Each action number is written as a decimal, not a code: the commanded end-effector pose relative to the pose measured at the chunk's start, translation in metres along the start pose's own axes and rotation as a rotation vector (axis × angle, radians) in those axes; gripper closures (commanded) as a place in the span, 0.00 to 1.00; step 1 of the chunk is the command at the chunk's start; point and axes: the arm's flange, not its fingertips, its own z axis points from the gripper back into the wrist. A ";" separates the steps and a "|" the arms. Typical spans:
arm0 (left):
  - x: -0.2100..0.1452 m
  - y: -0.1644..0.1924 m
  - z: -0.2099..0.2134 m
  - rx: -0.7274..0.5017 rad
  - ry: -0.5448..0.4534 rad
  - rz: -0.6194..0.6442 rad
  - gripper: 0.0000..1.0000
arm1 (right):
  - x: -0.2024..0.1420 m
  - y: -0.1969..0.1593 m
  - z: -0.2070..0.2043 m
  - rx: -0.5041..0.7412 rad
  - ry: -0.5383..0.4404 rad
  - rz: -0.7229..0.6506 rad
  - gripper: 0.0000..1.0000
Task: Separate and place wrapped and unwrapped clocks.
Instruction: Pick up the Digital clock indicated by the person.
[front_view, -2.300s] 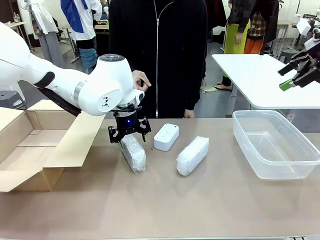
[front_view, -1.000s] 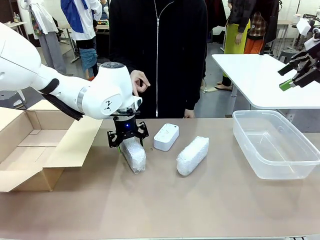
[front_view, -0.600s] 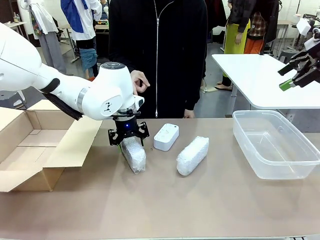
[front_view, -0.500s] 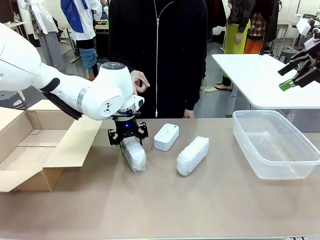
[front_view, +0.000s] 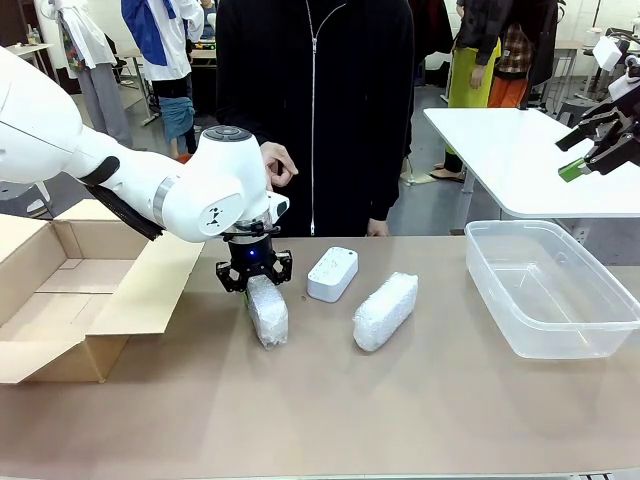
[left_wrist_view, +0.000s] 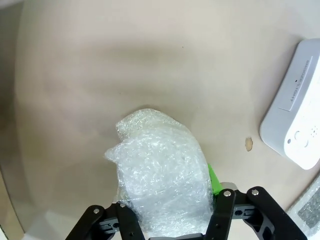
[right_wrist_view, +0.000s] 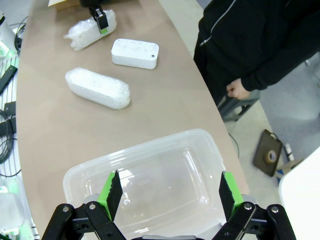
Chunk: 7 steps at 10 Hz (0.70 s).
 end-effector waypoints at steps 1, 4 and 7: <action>-0.006 0.003 0.000 -0.022 0.002 -0.040 0.63 | 0.000 0.000 -0.001 0.006 -0.014 0.001 0.00; -0.010 0.004 0.004 -0.038 0.022 -0.127 1.00 | 0.000 0.000 -0.001 0.006 -0.014 0.001 0.00; -0.014 0.006 0.024 -0.071 0.068 -0.309 0.67 | 0.000 0.000 -0.001 0.006 -0.014 0.001 0.00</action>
